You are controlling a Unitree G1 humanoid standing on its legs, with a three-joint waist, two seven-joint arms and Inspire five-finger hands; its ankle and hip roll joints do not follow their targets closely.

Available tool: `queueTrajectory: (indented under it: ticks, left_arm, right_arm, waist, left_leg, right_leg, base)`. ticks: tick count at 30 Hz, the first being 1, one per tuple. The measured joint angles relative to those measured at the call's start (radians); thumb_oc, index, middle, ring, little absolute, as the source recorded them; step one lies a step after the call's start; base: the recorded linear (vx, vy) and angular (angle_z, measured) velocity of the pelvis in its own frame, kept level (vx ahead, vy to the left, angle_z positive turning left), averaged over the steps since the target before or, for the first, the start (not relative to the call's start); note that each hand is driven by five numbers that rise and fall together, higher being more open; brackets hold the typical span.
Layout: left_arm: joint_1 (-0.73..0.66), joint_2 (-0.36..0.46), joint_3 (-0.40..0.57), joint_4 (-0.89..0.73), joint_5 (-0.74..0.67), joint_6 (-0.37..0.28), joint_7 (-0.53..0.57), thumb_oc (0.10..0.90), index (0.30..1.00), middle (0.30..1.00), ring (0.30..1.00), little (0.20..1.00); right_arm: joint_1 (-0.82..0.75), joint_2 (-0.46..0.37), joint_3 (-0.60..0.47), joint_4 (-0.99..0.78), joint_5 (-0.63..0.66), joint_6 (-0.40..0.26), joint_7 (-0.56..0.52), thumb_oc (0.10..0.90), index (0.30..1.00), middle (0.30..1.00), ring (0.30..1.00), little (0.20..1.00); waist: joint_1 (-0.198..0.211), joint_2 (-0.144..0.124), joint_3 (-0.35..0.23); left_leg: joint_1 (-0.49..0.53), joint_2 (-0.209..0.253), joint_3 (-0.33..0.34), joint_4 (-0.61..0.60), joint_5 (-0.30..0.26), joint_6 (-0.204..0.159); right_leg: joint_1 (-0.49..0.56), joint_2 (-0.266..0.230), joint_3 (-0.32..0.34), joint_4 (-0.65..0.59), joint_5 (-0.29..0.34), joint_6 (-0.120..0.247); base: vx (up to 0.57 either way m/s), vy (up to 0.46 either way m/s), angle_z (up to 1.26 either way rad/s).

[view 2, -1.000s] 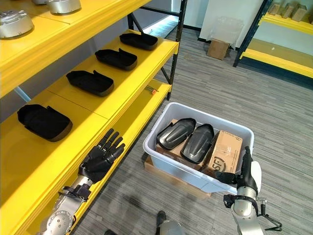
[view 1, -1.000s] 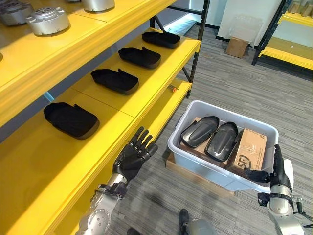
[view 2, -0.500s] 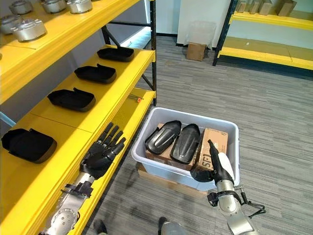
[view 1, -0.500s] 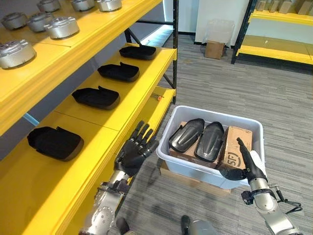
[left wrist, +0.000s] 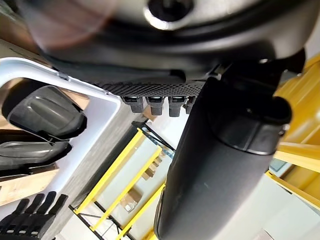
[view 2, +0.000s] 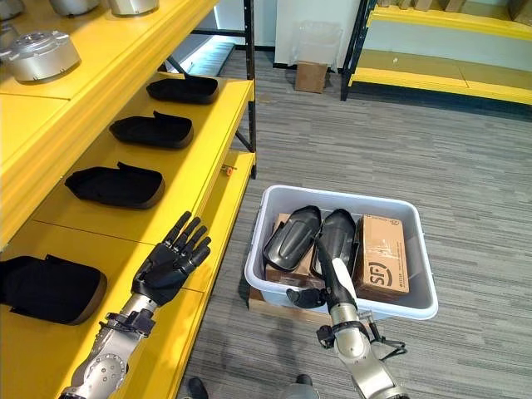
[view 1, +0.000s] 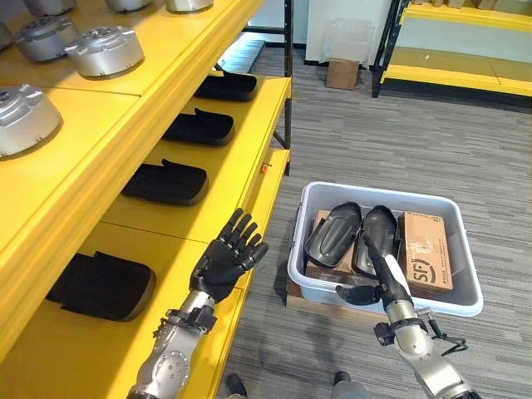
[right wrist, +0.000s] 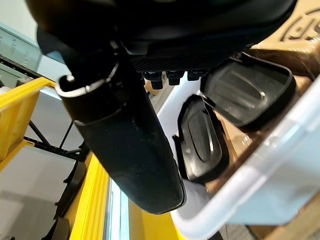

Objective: Move parts from the plastic box to the shelf.

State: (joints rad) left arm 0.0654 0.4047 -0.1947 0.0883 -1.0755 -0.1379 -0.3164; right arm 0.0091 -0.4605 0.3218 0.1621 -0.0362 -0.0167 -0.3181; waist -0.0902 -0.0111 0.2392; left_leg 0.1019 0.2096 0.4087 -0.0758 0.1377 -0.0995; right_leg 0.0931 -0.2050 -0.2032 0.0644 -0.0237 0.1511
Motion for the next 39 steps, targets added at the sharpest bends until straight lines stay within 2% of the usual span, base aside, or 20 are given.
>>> queueTrajectory:
  ticks: [4,7,13,20,24,28,33,34,35,36,37,38,39]
  left_arm:
    - [0.022,-0.021,-0.001,-0.002,0.001,0.005,-0.002,0.9,1.0,1.0,1.0,1.0]
    - [0.031,-0.034,-0.006,-0.002,0.003,0.01,-0.002,0.9,1.0,1.0,1.0,1.0]
    - [0.032,-0.033,-0.008,-0.019,0.024,0.027,-0.002,0.9,1.0,1.0,1.0,1.0]
    - [0.027,-0.035,-0.039,-0.022,0.026,0.035,-0.001,0.9,1.0,1.0,1.0,1.0]
    - [0.021,-0.034,-0.054,-0.023,0.027,0.047,0.005,0.9,1.0,1.0,1.0,1.0]
    - [0.007,-0.033,-0.1,-0.031,0.085,0.05,0.0,0.9,1.0,1.0,1.0,1.0]
    - [0.002,0.009,-0.118,-0.03,0.101,0.053,-0.001,0.9,1.0,1.0,1.0,1.0]
    - [0.01,0.019,-0.109,-0.029,0.099,0.054,-0.005,0.9,1.0,1.0,1.0,1.0]
    - [0.026,0.03,-0.103,-0.03,0.099,0.055,-0.012,0.9,1.0,1.0,1.0,1.0]
    - [0.035,0.037,-0.097,-0.03,0.099,0.054,-0.021,0.9,1.0,1.0,1.0,1.0]
    - [0.04,0.046,-0.094,-0.028,0.098,0.055,-0.026,0.9,1.0,1.0,1.0,1.0]
    - [0.047,0.048,-0.07,-0.028,0.081,0.057,-0.028,0.9,1.0,1.0,1.0,1.0]
    - [0.056,0.046,-0.053,-0.028,0.038,0.068,-0.036,0.9,1.0,1.0,1.0,1.0]
  right_arm:
    - [0.001,-0.025,0.0,0.0,-0.001,0.014,-0.021,0.9,1.0,1.0,1.0,1.0]
    - [0.0,-0.028,-0.001,0.0,0.0,0.027,-0.032,0.9,1.0,1.0,1.0,1.0]
    - [-0.003,-0.026,0.001,0.0,0.0,0.03,-0.033,0.9,1.0,1.0,1.0,1.0]
    - [-0.031,-0.017,0.006,-0.013,0.034,0.083,-0.043,0.9,1.0,1.0,1.0,1.0]
    - [-0.052,-0.016,0.046,-0.111,0.041,0.111,-0.043,0.9,1.0,1.0,1.0,1.0]
    - [-0.164,0.031,0.081,-0.118,0.06,0.116,-0.069,0.9,1.0,1.0,1.0,1.0]
    - [-0.218,0.075,0.082,-0.116,0.062,0.126,-0.11,0.9,1.0,1.0,1.0,1.0]
    - [-0.209,0.073,0.08,-0.116,0.062,0.133,-0.122,0.9,1.0,1.0,1.0,1.0]
    - [-0.189,0.073,0.078,-0.115,0.067,0.147,-0.142,0.9,1.0,1.0,1.0,1.0]
    - [-0.178,0.073,0.073,-0.115,0.073,0.147,-0.142,0.9,1.0,1.0,1.0,1.0]
    - [-0.153,0.074,0.054,-0.105,0.078,0.14,-0.14,0.9,1.0,1.0,1.0,1.0]
    - [-0.109,0.059,0.024,-0.081,0.08,0.145,-0.139,0.9,1.0,1.0,1.0,1.0]
    - [-0.091,0.058,0.011,-0.063,0.081,0.145,-0.136,0.9,1.0,1.0,1.0,1.0]
  waist:
    - [-0.001,0.004,-0.002]
    - [-0.003,0.007,-0.003]
    - [-0.001,0.015,-0.008]
    - [0.006,0.017,-0.01]
    - [0.01,0.015,-0.01]
    - [0.054,0.011,-0.011]
    - [0.09,-0.012,-0.012]
    - [0.098,-0.022,-0.013]
    - [0.097,-0.041,-0.016]
    - [0.097,-0.047,-0.017]
    - [0.098,-0.04,-0.012]
    - [0.098,-0.037,-0.011]
    - [0.097,-0.035,-0.01]
  left_leg:
    - [0.004,0.03,0.001,0.002,0.001,-0.01]
    - [-0.004,0.038,0.001,0.002,0.0,-0.011]
    - [-0.012,0.034,-0.001,0.007,0.005,-0.017]
    - [-0.005,0.031,0.0,0.007,0.004,-0.017]
    - [-0.006,0.027,0.001,0.019,-0.005,-0.015]
    - [0.001,0.018,0.025,0.018,-0.016,-0.012]
    - [-0.016,0.009,0.029,0.018,-0.024,-0.015]
    - [-0.021,0.014,0.034,0.021,-0.024,-0.013]
    - [-0.02,0.021,0.052,0.03,-0.031,-0.013]
    - [-0.02,0.023,0.063,0.033,-0.033,-0.016]
    - [-0.032,0.051,0.081,0.039,-0.022,-0.012]
    - [-0.078,0.085,0.085,0.076,-0.02,-0.019]
    - [-0.084,0.108,0.082,0.079,-0.012,-0.03]
  right_leg:
    - [-0.002,0.029,0.002,-0.01,0.003,-0.006]
    - [-0.015,0.034,0.003,-0.008,0.002,-0.01]
    - [-0.02,0.031,0.003,-0.004,0.008,-0.012]
    - [-0.015,0.03,0.006,0.0,0.008,-0.012]
    - [-0.016,0.024,0.011,0.01,0.009,-0.012]
    - [-0.035,0.013,0.012,0.013,0.028,-0.016]
    - [-0.059,0.008,-0.007,0.02,0.057,-0.028]
    - [-0.086,0.01,-0.045,0.048,0.071,-0.046]
    - [-0.098,0.0,-0.052,0.044,0.077,-0.049]
    - [-0.105,-0.003,-0.053,0.039,0.079,-0.048]
    - [-0.148,-0.033,-0.074,0.1,0.038,-0.055]
    - [-0.21,-0.115,-0.116,0.157,0.026,-0.034]
    - [-0.214,-0.139,-0.128,0.151,0.025,-0.024]
  base:
    - [0.02,-0.05,-0.09]
    - [0.03,-0.034,-0.04]
    - [0.02,0.011,0.0]
    - [0.08,0.085,0.0]
    - [0.05,0.109,-0.03]
    - [0.0,0.105,-0.16]
    - [-0.02,-0.001,-0.11]
    - [-0.16,-0.409,-0.32]
    - [-0.18,-0.449,-0.4]
    - [-0.23,-0.578,-0.44]
    - [-0.2,-0.588,-0.41]
    - [-0.18,-0.653,-0.33]
    - [-0.16,-0.533,-0.37]
